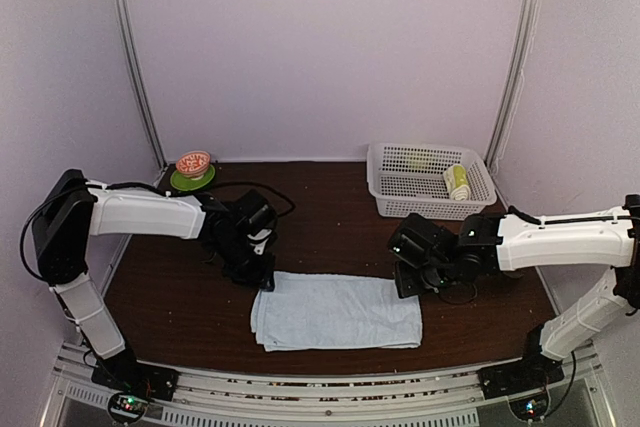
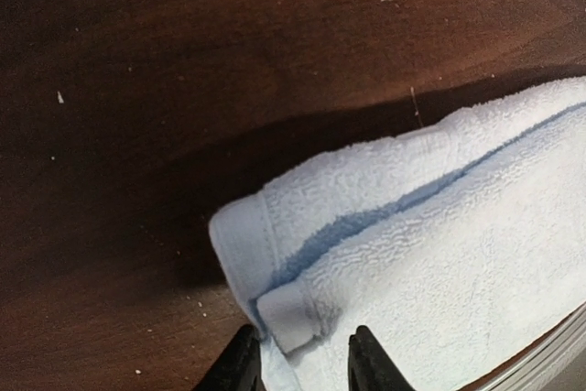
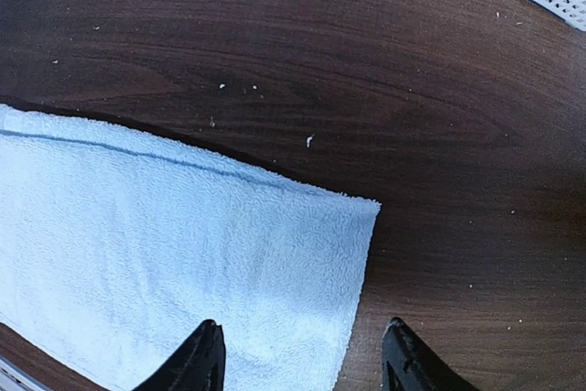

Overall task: Roll the towels
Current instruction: Smooth out the towel at the center of the board.

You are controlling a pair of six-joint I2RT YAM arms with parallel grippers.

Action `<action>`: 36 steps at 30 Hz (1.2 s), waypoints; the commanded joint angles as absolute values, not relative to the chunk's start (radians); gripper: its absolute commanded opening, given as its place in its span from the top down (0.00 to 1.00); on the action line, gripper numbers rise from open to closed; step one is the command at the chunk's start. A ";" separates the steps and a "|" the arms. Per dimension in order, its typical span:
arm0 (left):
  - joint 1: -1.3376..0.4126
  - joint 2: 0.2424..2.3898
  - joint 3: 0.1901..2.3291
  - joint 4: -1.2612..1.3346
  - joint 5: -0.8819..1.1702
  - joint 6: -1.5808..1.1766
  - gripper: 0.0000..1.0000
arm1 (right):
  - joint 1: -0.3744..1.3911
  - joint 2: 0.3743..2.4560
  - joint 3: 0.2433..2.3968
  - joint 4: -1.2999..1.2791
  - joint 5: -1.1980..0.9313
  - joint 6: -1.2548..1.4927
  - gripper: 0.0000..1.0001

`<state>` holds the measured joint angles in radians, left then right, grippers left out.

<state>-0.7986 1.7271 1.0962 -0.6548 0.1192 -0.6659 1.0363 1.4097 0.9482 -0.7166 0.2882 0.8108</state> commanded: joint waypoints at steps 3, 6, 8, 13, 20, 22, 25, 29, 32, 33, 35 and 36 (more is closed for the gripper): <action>-0.801 1.751 1.113 -0.624 0.123 -0.655 0.69 | 1.034 1.390 0.941 -0.713 0.292 0.807 0.42; -0.801 1.759 1.118 -0.617 0.130 -0.653 0.72 | 1.033 1.392 0.943 -0.715 0.294 0.805 0.42; -0.801 1.761 1.120 -0.610 0.133 -0.652 0.75 | 1.032 1.391 0.943 -0.714 0.293 0.804 0.42; -0.801 1.758 1.125 -0.612 0.131 -0.653 0.89 | 1.032 1.389 0.941 -0.716 0.294 0.804 0.42; -0.801 1.688 1.135 -0.668 0.088 -0.657 1.00 | 1.032 1.388 0.937 -0.712 0.293 0.806 0.42; -0.802 1.664 1.136 -0.686 0.075 -0.660 1.00 | 1.032 1.388 0.938 -0.712 0.293 0.805 0.42; -0.802 1.630 1.133 -0.697 0.074 -0.661 1.00 | 1.032 1.388 0.939 -0.710 0.297 0.804 0.42; -0.803 1.605 1.132 -0.696 0.074 -0.663 1.00 | 1.032 1.389 0.938 -0.707 0.297 0.801 0.42; -0.803 1.617 1.145 -0.698 0.082 -0.657 0.95 | 1.034 1.391 0.936 -0.707 0.297 0.801 0.42; -0.802 1.626 1.149 -0.702 0.081 -0.658 0.93 | 1.033 1.391 0.934 -0.707 0.297 0.801 0.42; -0.804 1.636 1.148 -0.704 0.081 -0.663 0.81 | 1.032 1.388 0.932 -0.707 0.296 0.804 0.42; -0.804 1.637 1.144 -0.706 0.075 -0.666 0.77 | 1.032 1.385 0.931 -0.707 0.295 0.804 0.42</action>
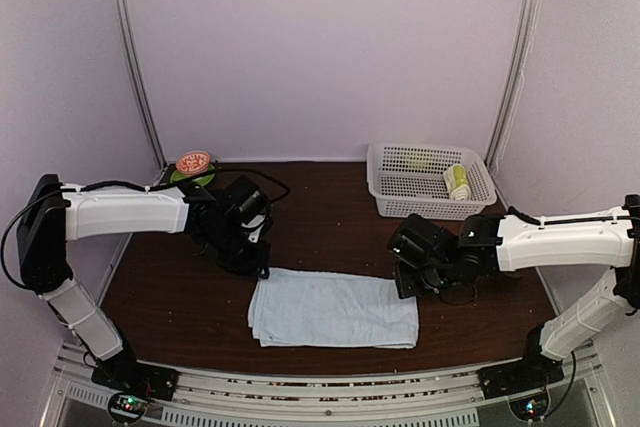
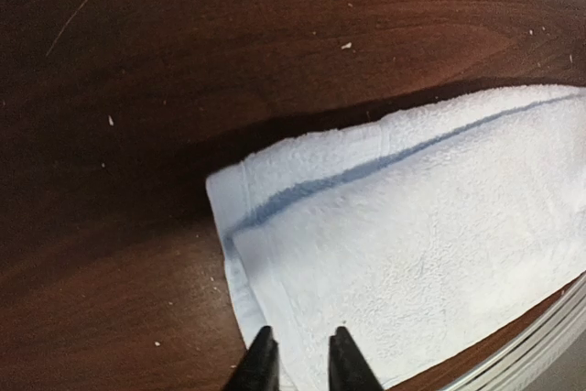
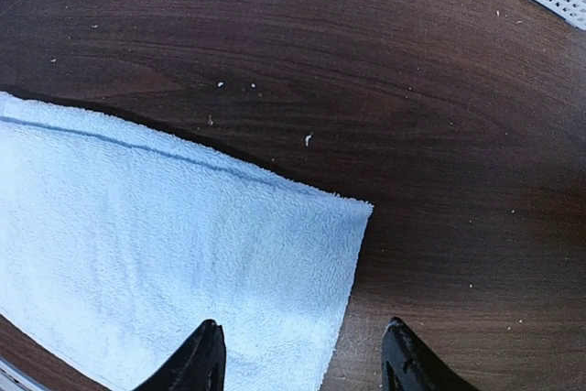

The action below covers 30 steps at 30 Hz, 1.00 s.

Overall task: Roll the towels
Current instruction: Smooth out the towel at the center of the board.

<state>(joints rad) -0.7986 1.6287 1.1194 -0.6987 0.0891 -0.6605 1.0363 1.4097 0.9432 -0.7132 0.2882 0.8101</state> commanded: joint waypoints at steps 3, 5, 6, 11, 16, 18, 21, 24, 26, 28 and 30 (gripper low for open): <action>-0.805 1.631 1.139 -0.720 0.043 -0.670 0.65 | 1.033 1.381 0.929 -0.707 0.295 0.804 0.42; -0.805 1.631 1.138 -0.722 0.037 -0.666 0.62 | 1.032 1.383 0.930 -0.706 0.296 0.803 0.42; -0.804 1.636 1.139 -0.722 0.037 -0.664 0.62 | 1.033 1.385 0.932 -0.706 0.296 0.802 0.42; -0.805 1.695 1.153 -0.703 0.046 -0.660 0.63 | 1.032 1.393 0.940 -0.705 0.291 0.800 0.42; -0.804 1.745 1.159 -0.676 0.069 -0.665 0.65 | 1.033 1.390 0.938 -0.710 0.295 0.799 0.42; -0.804 1.754 1.161 -0.674 0.068 -0.667 0.66 | 1.031 1.391 0.937 -0.710 0.295 0.801 0.42; -0.805 1.761 1.162 -0.674 0.072 -0.666 0.67 | 1.032 1.391 0.934 -0.708 0.295 0.799 0.42; -0.804 1.768 1.160 -0.668 0.083 -0.664 0.68 | 1.030 1.394 0.935 -0.705 0.294 0.798 0.42; -0.804 1.775 1.157 -0.662 0.090 -0.661 0.68 | 1.029 1.397 0.934 -0.703 0.293 0.797 0.42; -0.804 1.781 1.156 -0.661 0.095 -0.661 0.70 | 1.029 1.397 0.934 -0.701 0.291 0.796 0.42; -0.804 1.781 1.152 -0.655 0.098 -0.663 0.71 | 1.028 1.396 0.934 -0.701 0.291 0.795 0.42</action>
<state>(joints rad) -0.7998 1.7668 1.1355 -0.6861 0.0776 -0.6662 1.0359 1.4078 0.9379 -0.7086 0.2878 0.8070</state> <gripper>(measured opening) 0.299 0.581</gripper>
